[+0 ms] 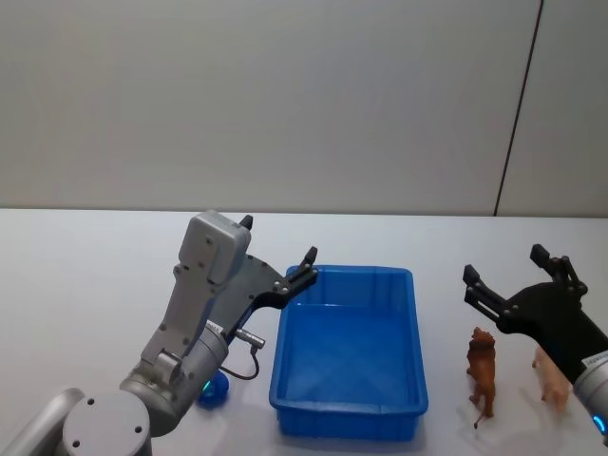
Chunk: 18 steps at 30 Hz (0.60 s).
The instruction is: Pick up the two dolls from the table and place them into the box.
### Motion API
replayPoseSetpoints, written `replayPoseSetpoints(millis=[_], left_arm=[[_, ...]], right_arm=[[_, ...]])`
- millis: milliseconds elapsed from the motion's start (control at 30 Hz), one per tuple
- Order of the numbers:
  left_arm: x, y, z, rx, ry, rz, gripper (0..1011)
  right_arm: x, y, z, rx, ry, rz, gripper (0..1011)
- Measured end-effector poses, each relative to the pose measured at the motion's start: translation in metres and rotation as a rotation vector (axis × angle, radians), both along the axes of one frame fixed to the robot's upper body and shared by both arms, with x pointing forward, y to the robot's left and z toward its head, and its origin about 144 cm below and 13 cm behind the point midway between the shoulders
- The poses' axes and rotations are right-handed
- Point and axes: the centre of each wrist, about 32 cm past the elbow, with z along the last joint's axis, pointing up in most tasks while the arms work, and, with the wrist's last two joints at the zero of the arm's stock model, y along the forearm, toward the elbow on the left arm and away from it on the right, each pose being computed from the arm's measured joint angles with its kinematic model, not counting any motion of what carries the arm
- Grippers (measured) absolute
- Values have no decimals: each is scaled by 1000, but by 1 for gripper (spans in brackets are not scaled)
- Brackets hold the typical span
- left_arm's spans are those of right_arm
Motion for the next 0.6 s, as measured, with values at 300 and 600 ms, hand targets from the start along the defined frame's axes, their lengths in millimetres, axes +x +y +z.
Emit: replayPoseSetpoints(millis=[300, 600], left_arm=[[0, 0, 0, 0, 0, 0, 1002], [0, 0, 0, 0, 0, 0, 1002]], right_arm=[[0, 0, 0, 0, 0, 0, 1001], [0, 0, 0, 0, 0, 0, 1001]])
